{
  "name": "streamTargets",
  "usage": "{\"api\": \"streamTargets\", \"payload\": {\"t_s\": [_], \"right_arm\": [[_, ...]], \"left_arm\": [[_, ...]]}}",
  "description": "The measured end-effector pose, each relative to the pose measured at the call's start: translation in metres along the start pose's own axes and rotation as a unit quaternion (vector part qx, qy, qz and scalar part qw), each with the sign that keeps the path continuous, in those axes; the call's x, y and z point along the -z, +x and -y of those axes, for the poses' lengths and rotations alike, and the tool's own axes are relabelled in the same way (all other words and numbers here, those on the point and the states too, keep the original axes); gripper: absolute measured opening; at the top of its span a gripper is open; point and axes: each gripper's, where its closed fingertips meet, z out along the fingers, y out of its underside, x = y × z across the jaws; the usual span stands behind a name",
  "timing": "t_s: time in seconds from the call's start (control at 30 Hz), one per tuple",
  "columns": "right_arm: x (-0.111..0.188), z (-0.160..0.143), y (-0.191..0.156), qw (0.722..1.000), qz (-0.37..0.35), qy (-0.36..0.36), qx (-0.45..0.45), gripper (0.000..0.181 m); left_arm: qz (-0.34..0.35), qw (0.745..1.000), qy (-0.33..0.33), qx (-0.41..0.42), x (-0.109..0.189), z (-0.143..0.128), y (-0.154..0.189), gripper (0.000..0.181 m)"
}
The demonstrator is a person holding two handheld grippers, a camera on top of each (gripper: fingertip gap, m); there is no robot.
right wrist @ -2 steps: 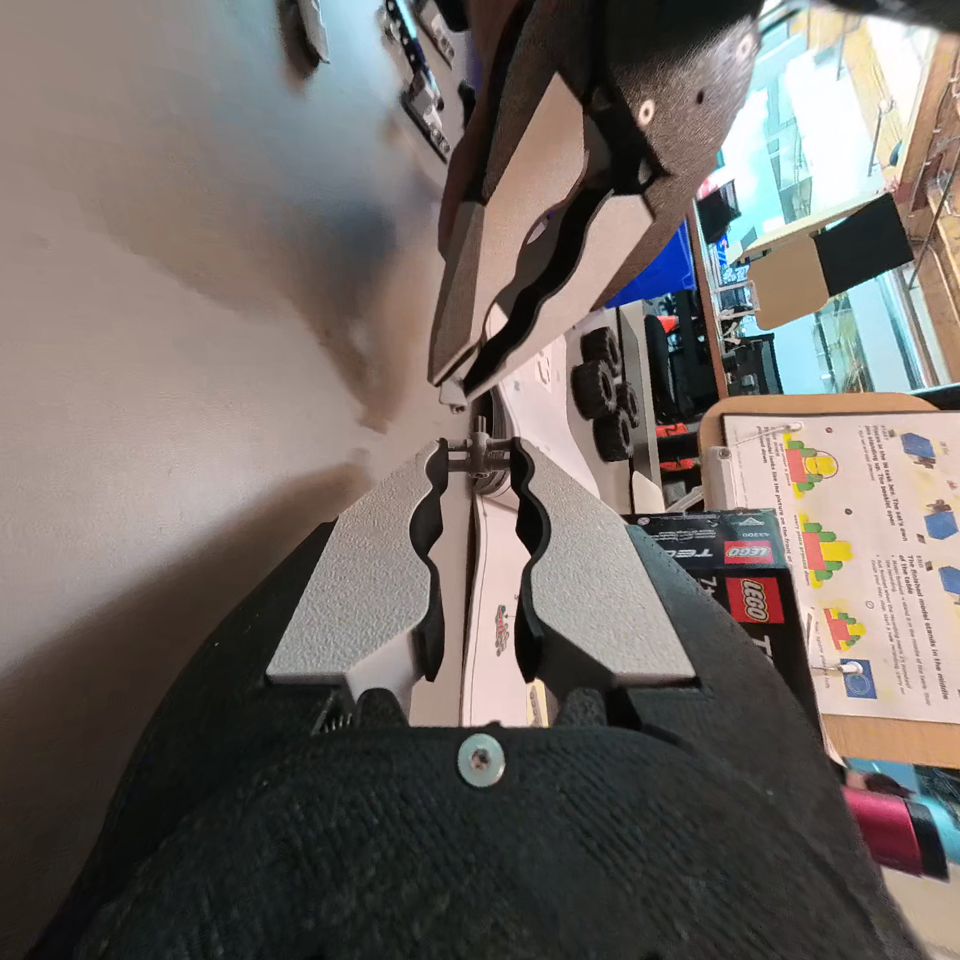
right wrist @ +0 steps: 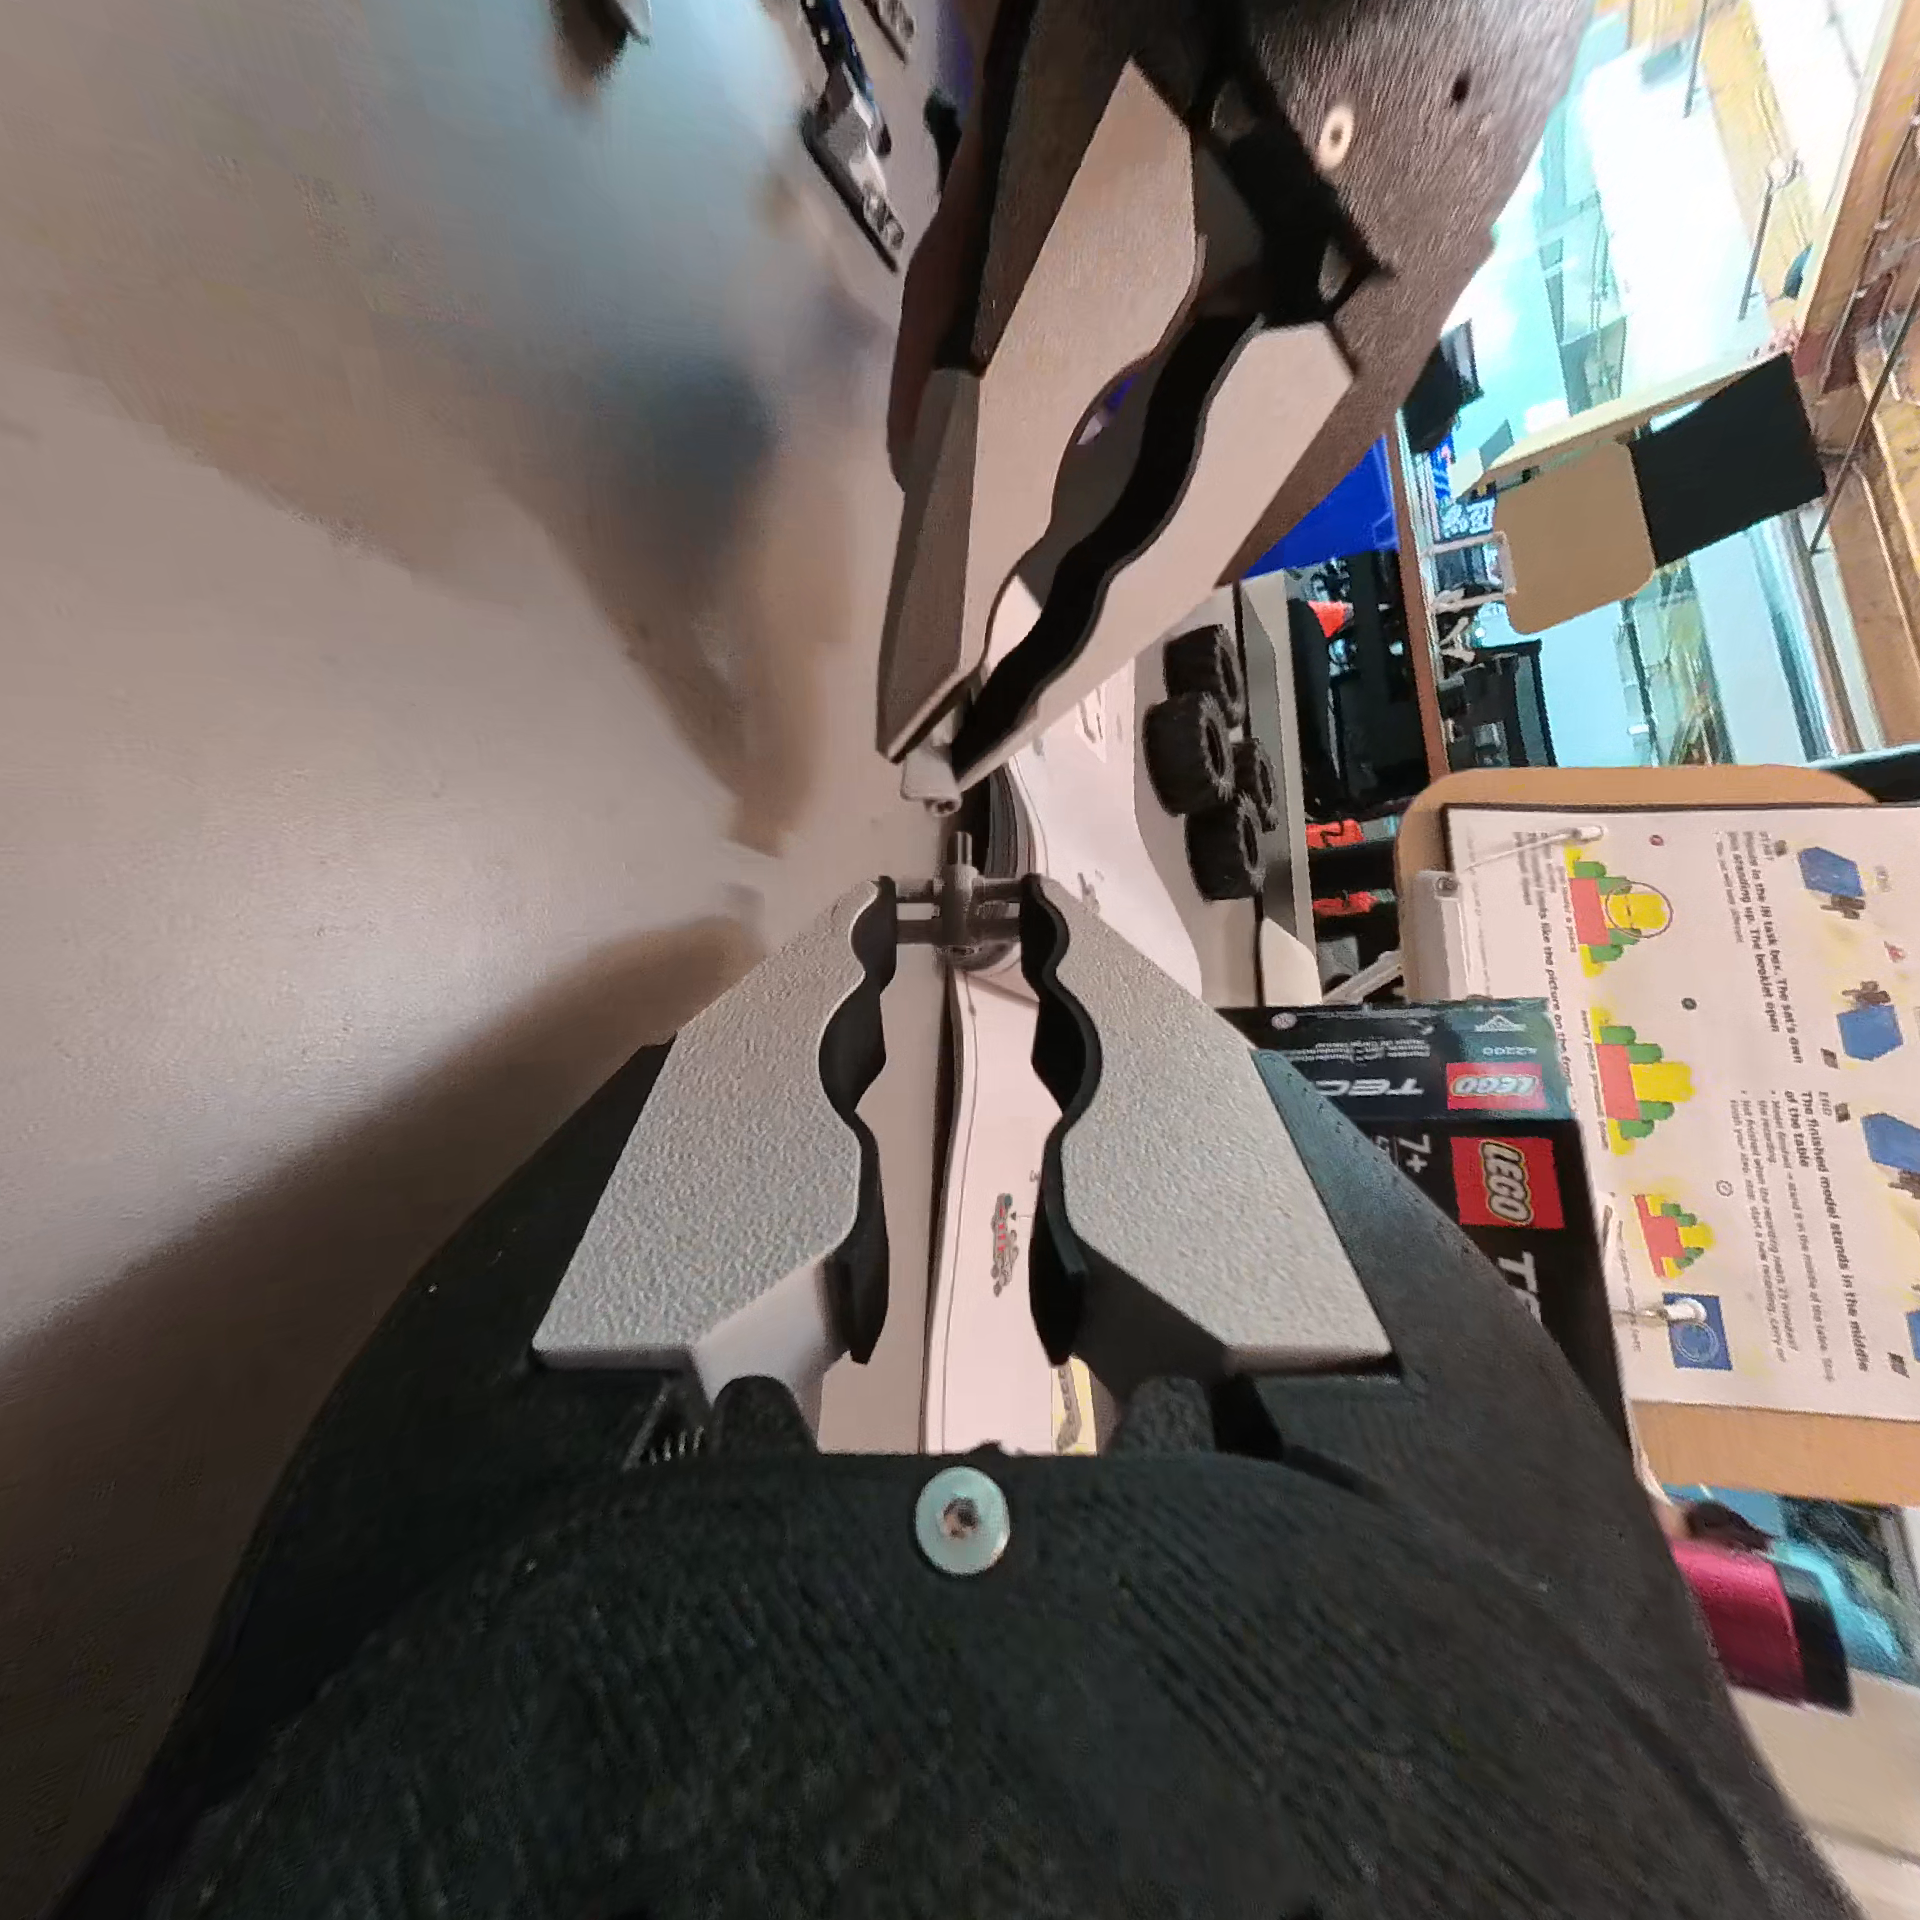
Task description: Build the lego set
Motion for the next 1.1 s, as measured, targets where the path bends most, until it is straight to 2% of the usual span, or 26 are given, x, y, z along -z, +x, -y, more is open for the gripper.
{"api": "streamTargets", "payload": {"t_s": [0.13,0.23,0.6,0.93,1.1], "right_arm": [[-0.001,-0.006,0.004,1.000,-0.022,-0.016,-0.001,0.023],[-0.003,-0.005,0.003,1.000,-0.024,-0.019,0.003,0.023],[-0.007,-0.013,-0.009,0.999,-0.002,-0.032,0.019,0.023],[-0.006,-0.017,-0.011,0.997,-0.009,-0.046,0.056,0.023],[-0.005,-0.019,-0.014,0.999,0.009,-0.040,0.015,0.024]], "left_arm": [[0.076,0.995,-0.028,-0.065,0.002,0.002,-0.005,0.009],[0.110,0.990,-0.035,-0.078,-0.001,0.001,-0.006,0.009],[0.112,0.991,-0.026,-0.074,-0.011,-0.003,-0.004,0.009],[0.150,0.976,-0.068,-0.140,-0.014,-0.005,-0.006,0.009],[0.174,0.962,-0.096,-0.187,-0.015,-0.005,-0.006,0.009]]}}
